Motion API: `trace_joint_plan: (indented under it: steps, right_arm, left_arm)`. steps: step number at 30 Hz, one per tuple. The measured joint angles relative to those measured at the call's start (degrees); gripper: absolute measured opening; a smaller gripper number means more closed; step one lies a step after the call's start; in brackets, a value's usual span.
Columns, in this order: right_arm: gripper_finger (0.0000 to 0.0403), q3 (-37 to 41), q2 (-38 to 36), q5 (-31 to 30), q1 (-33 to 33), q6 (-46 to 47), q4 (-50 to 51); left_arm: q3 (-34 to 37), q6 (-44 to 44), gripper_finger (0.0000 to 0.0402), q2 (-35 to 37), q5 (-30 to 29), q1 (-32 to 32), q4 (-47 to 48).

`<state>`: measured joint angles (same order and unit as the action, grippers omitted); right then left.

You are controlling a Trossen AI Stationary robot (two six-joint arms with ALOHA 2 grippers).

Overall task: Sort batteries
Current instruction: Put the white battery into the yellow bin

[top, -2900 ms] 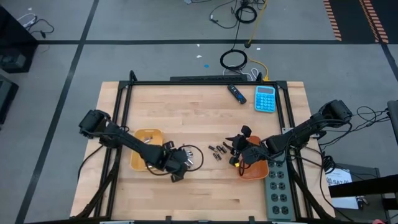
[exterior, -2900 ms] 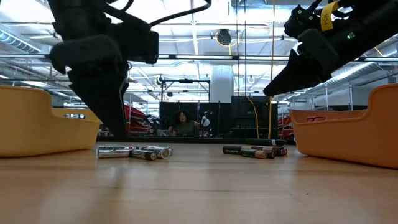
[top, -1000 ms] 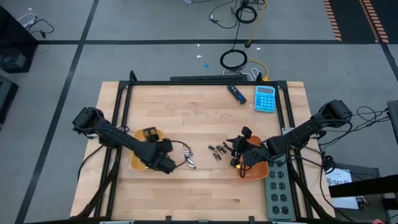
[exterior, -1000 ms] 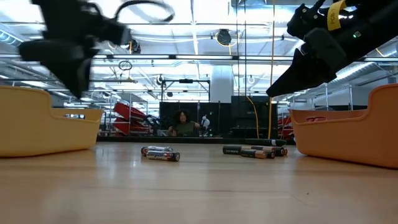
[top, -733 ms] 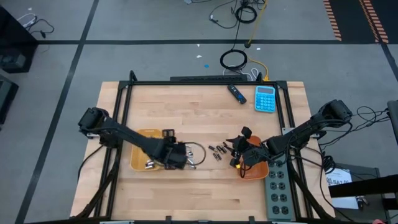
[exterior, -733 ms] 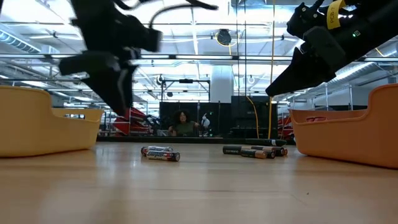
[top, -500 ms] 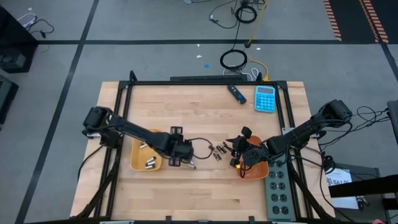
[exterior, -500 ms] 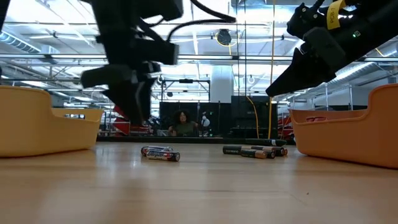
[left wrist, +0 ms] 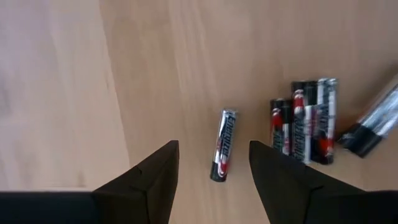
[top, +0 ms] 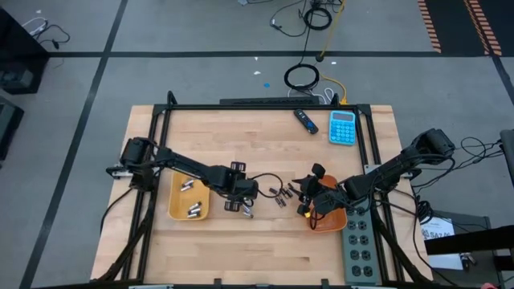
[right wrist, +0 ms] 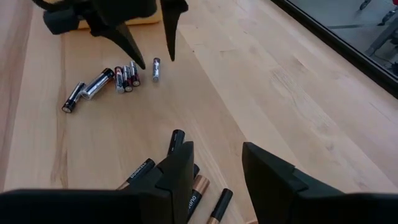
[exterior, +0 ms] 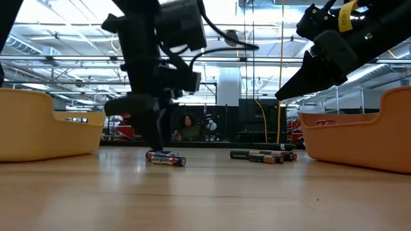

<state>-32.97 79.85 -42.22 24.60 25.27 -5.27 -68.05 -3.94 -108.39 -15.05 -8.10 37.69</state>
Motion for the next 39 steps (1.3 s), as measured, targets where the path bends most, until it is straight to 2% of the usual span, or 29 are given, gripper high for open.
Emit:
trace_joint_plan:
  steps: [3, 6, 8, 11, 12, 22, 27, 33, 39]
  right_arm:
    - [0.013, 0.0, 0.0, 0.0, 0.0, -0.21, -0.01]
    - [0.013, 0.0, 0.0, 0.0, 0.0, -0.24, -0.03]
    - [0.013, 0.0, 0.0, 0.0, 0.0, -0.3, -0.03]
    - [0.013, 0.0, 0.0, 0.0, 0.0, -0.41, -0.03]
    - [0.013, 0.0, 0.0, 0.0, 0.0, -0.41, -0.03]
    - [0.013, 0.0, 0.0, 0.0, 0.0, -0.46, 0.44]
    - [0.013, 0.0, 0.0, 0.02, 0.0, -0.83, 1.42]
    - [0.013, 0.0, 0.0, -0.02, -0.14, -0.9, 1.98]
    - [0.013, -0.04, 0.02, -0.04, -1.05, -0.63, 1.11]
  left_arm:
    - [-0.03, -0.6, 0.0199, -1.29, 0.35, 0.83, 0.01]
    - [-0.26, -2.09, 0.0168, -2.39, 0.48, 1.23, -0.2]
    - [-0.33, -3.78, 0.0126, -3.08, 1.19, 1.51, -0.15]
    - [-0.34, -5.71, 0.0037, -4.14, 1.25, 1.52, -0.03]
    - [-0.35, -5.91, 0.0024, -4.35, 1.15, 1.56, -0.15]
    - [0.03, -5.6, 0.0014, -1.91, -0.07, 1.73, -0.16]
    - [0.19, -5.06, 0.0001, 3.0, -0.04, 1.87, 2.67]
    - [0.13, 1.72, 0.0001, 11.51, 1.46, 1.51, 12.63]
    - [0.11, 6.48, 0.0012, 15.91, -3.35, 1.53, 8.36]
